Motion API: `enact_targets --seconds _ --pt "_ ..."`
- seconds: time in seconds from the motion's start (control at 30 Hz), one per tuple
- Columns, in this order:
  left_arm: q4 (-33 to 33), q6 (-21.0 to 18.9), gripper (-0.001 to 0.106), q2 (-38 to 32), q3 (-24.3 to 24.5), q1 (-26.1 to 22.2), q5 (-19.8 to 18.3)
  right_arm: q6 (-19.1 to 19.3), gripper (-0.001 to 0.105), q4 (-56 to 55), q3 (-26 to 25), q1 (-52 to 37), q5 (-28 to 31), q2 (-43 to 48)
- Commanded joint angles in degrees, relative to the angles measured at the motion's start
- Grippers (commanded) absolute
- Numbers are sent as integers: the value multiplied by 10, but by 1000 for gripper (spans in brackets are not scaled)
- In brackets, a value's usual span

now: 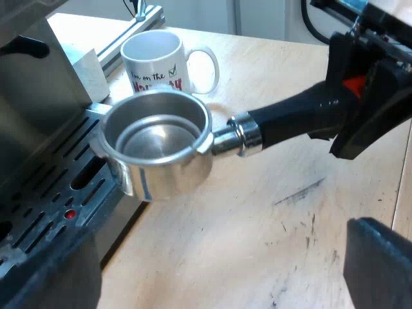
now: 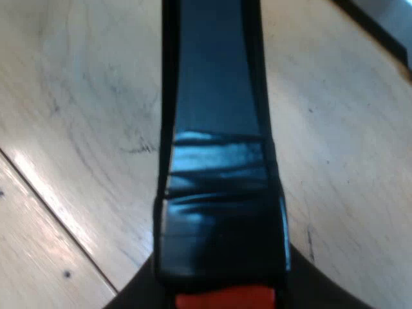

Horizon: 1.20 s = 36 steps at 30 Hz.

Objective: Grind coffee beans and then tamp

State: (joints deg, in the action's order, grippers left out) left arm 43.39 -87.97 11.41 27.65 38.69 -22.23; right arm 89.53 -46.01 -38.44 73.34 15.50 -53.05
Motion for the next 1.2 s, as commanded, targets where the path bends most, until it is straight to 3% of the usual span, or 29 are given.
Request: enact_targets --seconds 0.03,0.17,0.47,1.07,1.2 --pt "1 -7 78 -3 5 2 -6 16 0 34 6 -14 -15 5" --pt "1 -7 78 -3 5 2 -6 24 0 60 24 -39 -31 5" --pt "1 -7 78 -3 5 2 -6 109 0 86 40 -58 -64 -24" --pt "1 -7 78 -3 -11 2 -6 143 0 211 40 -86 -115 -165" --pt "1 -7 78 -3 -11 2 -6 143 0 255 65 -98 -121 -182"
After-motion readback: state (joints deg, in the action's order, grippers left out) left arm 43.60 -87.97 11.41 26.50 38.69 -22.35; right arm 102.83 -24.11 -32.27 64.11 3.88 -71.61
